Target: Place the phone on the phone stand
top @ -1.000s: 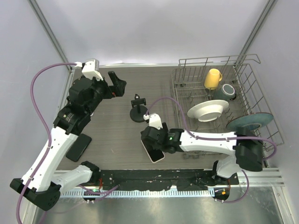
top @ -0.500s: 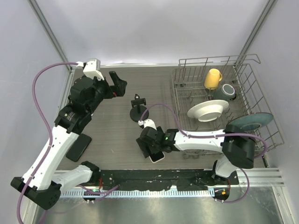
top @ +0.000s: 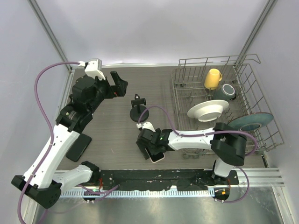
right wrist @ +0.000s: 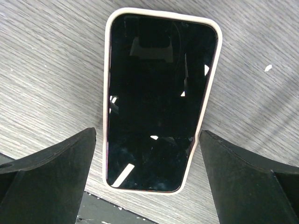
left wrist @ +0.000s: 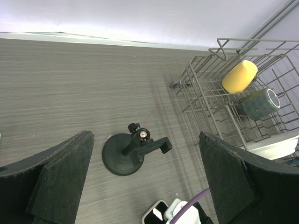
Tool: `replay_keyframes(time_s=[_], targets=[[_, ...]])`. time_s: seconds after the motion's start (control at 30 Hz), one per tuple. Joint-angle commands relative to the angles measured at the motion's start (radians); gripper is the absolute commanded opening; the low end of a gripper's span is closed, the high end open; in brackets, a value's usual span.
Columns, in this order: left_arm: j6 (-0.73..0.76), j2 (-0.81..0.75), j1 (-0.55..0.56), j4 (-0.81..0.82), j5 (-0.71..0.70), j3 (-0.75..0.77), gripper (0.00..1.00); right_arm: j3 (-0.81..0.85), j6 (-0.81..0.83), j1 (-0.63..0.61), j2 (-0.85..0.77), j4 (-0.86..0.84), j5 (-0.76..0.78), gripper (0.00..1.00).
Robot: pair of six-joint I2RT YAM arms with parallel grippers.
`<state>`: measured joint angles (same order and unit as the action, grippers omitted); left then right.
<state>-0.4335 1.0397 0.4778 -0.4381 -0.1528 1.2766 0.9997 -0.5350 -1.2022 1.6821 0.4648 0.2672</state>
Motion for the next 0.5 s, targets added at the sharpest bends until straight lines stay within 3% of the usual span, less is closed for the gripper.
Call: replay_keyframes(time_s=[0.0,0.37,0.47], targets=[[0.012,0.000,0.002,0.030,0.013,0.021,1.00,0.048,-0.034,0.000,0.022,0.024,0.038,0.98],[0.009,-0.004,0.002,0.032,0.018,0.021,1.00,0.083,-0.126,0.000,0.103,0.080,0.078,0.94],[0.009,-0.004,0.004,0.032,0.018,0.021,1.00,0.102,-0.144,0.001,0.131,0.120,0.089,0.81]])
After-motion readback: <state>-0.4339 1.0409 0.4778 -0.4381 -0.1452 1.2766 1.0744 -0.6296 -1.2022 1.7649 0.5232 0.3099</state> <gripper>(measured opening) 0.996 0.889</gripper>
